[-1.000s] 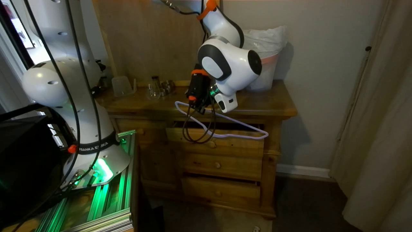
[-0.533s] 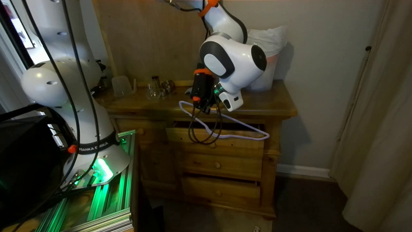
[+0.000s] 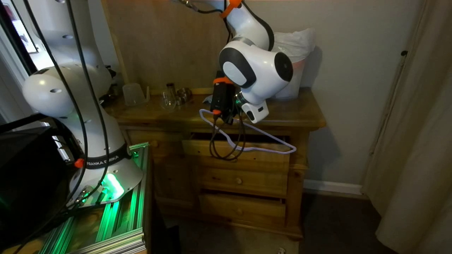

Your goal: Pick up the white coat hanger and hang it on the top right drawer handle

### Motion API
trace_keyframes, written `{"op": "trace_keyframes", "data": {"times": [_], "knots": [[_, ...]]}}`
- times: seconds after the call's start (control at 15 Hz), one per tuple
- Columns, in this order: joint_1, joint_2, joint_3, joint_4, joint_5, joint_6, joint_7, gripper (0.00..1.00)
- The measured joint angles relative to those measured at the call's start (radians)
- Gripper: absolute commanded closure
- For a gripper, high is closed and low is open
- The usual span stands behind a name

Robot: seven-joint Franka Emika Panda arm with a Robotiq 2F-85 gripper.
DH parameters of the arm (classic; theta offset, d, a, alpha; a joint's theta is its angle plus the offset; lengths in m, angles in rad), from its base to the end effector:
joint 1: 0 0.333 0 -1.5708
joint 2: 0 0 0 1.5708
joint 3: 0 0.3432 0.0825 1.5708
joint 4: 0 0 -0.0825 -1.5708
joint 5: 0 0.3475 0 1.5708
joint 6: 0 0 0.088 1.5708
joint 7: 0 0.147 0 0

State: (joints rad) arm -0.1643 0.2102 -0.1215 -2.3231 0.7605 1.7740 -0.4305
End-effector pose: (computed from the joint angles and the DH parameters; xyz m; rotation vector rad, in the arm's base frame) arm 0.4174 -0.0326 0.2645 -2.2257 0.3645 0.5439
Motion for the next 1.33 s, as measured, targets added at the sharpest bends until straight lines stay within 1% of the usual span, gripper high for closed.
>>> {"op": "trace_keyframes", "data": {"times": [0.33,0.73,1.33], "knots": [[-0.001,0.024,0.006,-0.003,0.144,0.038,-0.016,0.99],[-0.004,0.045,0.003,-0.002,0.249,0.083,-0.059,0.99],[-0.024,0.044,-0.028,0.008,0.263,0.145,-0.109,0.99]]}}
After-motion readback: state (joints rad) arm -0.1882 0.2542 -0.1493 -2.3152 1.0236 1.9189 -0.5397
